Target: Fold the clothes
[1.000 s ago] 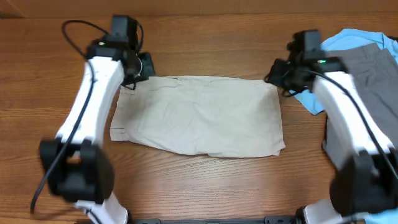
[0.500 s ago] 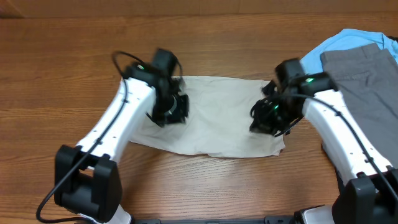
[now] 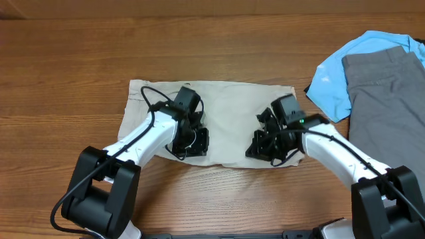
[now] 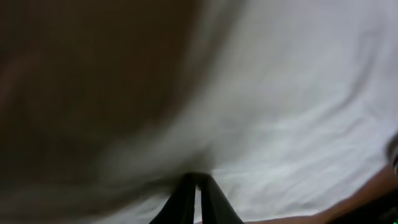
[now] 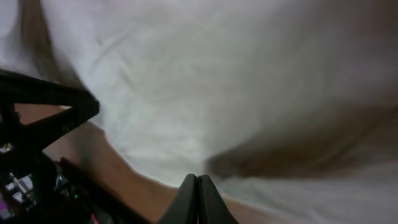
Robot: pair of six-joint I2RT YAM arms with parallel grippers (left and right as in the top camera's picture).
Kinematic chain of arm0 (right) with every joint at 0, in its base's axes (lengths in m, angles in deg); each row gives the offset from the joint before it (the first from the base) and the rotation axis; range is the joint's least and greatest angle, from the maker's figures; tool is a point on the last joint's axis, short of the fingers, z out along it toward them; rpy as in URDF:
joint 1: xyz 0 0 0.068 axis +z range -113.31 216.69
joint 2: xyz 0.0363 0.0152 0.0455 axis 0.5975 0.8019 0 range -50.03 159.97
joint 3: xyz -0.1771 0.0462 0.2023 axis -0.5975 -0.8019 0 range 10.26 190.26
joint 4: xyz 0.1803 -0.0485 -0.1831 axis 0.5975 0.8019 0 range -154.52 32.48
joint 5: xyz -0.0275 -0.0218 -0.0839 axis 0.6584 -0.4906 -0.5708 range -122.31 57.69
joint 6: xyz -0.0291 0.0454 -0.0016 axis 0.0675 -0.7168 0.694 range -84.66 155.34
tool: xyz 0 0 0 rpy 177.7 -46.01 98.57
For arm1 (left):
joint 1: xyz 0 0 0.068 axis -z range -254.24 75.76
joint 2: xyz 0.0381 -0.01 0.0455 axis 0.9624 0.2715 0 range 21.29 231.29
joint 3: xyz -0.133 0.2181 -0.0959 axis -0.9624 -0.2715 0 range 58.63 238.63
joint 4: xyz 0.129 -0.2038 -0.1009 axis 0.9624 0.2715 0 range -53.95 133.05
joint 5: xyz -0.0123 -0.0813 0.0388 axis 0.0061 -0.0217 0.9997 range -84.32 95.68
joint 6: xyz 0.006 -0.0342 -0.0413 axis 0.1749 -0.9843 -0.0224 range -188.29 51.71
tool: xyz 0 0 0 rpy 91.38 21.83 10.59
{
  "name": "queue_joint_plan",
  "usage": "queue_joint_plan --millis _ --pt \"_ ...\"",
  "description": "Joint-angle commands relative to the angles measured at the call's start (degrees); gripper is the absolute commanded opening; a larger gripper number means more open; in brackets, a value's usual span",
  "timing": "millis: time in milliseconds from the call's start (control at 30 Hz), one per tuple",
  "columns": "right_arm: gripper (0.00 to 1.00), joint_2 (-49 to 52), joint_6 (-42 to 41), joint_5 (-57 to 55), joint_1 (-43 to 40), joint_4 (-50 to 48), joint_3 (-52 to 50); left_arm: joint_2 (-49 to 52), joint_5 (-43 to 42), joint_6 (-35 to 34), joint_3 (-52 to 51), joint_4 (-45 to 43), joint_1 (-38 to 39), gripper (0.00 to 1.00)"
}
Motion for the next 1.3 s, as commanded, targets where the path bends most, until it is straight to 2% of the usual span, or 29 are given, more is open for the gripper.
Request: queue_joint_plan --millis 0,167,300,567,967,1167,1267 --pt "0.04 0.2 -2.1 -0.4 0.2 -2.6 -3.6 0.3 4.6 -3.5 -3.1 -1.7 0.2 0.09" --pt "0.04 0.2 -9.1 -10.1 -0.6 -2.5 -5.5 0.3 8.8 -3.7 -5.2 -2.4 0.2 0.06" --pt "0.04 0.2 -11.8 -12.9 -3.4 -0.1 -5.5 0.3 11.5 -3.7 -5.3 -1.2 0.2 0.05" --pt "0.04 0.2 -11.9 -14.0 -14.4 3.0 -5.5 0.3 13.8 -2.8 -5.3 0.4 0.1 0.04" --pt "0.05 0.2 -11.8 -22.1 -20.1 5.2 -5.5 0.3 13.3 -2.8 -4.8 1.9 0.1 0.04" --pt "0.11 0.2 -11.8 -22.3 -20.1 5.4 -5.5 -0.3 13.4 -1.2 3.3 10.5 0.1 0.04" --pt "0.18 0.2 -11.8 -22.3 -20.1 5.5 -5.5 -0.4 13.8 1.0 10.2 17.3 0.1 0.04"
